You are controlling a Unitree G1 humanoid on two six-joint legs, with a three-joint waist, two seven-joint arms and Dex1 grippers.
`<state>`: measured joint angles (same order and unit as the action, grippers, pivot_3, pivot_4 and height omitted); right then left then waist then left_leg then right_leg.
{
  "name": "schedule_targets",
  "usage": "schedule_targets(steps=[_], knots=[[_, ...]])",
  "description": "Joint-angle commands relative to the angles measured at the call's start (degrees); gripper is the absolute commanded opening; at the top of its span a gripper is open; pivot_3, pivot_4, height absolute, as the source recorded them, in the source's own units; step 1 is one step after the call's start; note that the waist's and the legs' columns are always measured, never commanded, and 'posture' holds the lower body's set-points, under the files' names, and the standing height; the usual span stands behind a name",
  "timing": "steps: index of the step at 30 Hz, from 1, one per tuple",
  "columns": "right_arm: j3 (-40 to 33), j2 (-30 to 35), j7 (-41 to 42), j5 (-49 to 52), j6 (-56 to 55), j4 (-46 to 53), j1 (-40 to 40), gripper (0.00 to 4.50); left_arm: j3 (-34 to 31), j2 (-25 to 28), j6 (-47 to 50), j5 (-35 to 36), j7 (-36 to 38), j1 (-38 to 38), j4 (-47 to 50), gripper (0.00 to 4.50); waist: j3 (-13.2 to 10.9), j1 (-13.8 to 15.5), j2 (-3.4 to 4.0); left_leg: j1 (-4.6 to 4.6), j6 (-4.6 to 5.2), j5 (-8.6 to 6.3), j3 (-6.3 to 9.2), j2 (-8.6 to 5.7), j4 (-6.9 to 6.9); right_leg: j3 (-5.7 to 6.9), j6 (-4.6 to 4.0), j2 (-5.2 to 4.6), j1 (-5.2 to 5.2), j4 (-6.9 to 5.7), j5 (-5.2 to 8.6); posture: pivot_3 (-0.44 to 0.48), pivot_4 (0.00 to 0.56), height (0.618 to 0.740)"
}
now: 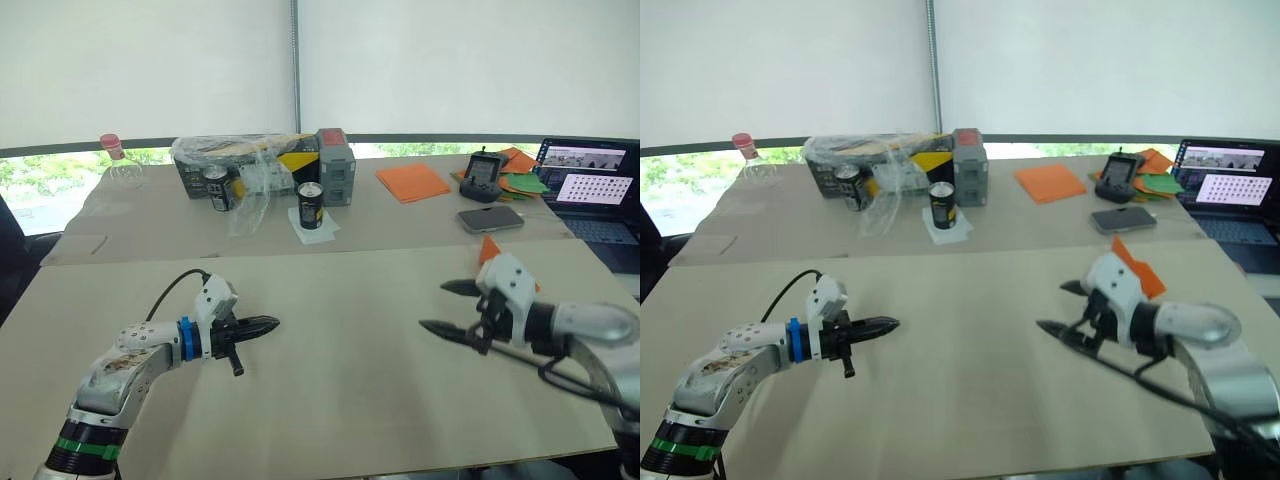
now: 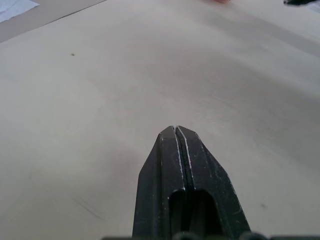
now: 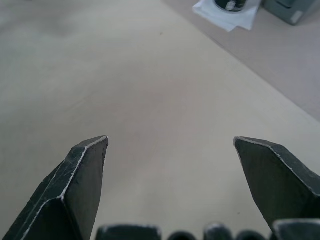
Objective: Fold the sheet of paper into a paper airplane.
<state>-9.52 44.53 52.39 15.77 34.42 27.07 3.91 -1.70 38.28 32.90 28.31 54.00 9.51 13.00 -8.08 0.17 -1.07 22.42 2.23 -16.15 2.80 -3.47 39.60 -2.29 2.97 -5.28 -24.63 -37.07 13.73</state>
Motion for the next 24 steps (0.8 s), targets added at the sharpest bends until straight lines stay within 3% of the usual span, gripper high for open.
schedule_targets(steps=[1, 5, 7, 8, 19, 22, 24], knots=[[1.20, -3.18, -5.13, -0.19, 0.05, 2.32, -1.32, 4.43, -0.69, 0.71, -0.77, -0.31, -0.63, -1.14, 2.78, 0.00, -0.02, -0.03, 0.03, -0.24, 0.00, -0.01, 0.01, 0.02, -0.02, -0.01, -0.01, 0.00, 0.23, 0.02, 0.00, 0.000, 0.150, 0.740], [2.74, -4.88, -7.08, -0.92, -2.41, 1.94, -3.21, 4.43, -0.40, 0.21, -2.09, -1.28, -1.88, -3.27, 3.84, 0.00, -0.01, -0.40, 0.10, -0.33, 0.02, -0.01, 0.15, -0.10, -0.09, 0.15, -0.03, -0.10, 0.61, 0.06, 0.03, 0.000, 0.150, 0.740], [1.83, -6.07, -8.00, 1.14, -0.34, 1.18, -2.72, 4.43, -0.31, 0.13, -2.85, -2.15, -2.64, -4.29, 4.45, 0.00, -0.05, -1.22, 0.21, -0.37, 0.23, 0.28, 1.68, -0.97, -0.28, 1.72, 0.02, -1.26, 1.33, 0.09, 0.40, 0.000, 0.150, 0.740], [1.66, -6.16, -8.11, 1.33, -0.65, 0.81, -2.36, 4.43, -0.33, 0.01, -3.33, -2.56, -3.05, -4.67, 4.57, 0.00, -0.06, -0.84, 0.22, -0.66, 0.13, 0.43, 2.23, -1.43, -0.31, 2.07, 0.14, -1.23, 1.17, 0.01, 0.57, 0.000, 0.150, 0.740], [3.13, -6.10, -8.62, 1.48, -2.72, 1.46, -3.70, 4.43, -0.32, -1.29, -7.12, -4.21, -5.22, -7.68, 5.43, 0.00, -0.06, 0.48, 0.23, -0.50, 0.03, 0.48, 1.95, -1.51, -0.57, 1.47, 0.15, -1.19, 0.99, 0.06, 0.55, 0.000, 0.150, 0.740], [2.33, -6.80, -9.77, 2.03, -1.47, 0.32, -4.25, 4.43, -0.35, -1.64, -7.69, -4.44, -5.76, -7.87, 5.26, 0.00, -0.10, -0.58, 0.39, -0.34, 0.27, 0.76, 3.72, -2.43, -0.67, 3.19, 0.25, -2.52, 1.93, 0.12, 0.94, 0.000, 0.150, 0.740], [2.32, -6.52, -9.55, 2.22, -1.90, 0.17, -4.12, 4.43, -0.37, -1.85, -8.07, -4.59, -6.14, -7.93, 5.24, 0.00, -0.10, -0.26, 0.40, -0.48, 0.14, 0.92, 3.62, -2.53, -0.67, 2.75, 0.35, -2.13, 1.45, 0.12, 0.93, 0.000, 0.150, 0.740]])
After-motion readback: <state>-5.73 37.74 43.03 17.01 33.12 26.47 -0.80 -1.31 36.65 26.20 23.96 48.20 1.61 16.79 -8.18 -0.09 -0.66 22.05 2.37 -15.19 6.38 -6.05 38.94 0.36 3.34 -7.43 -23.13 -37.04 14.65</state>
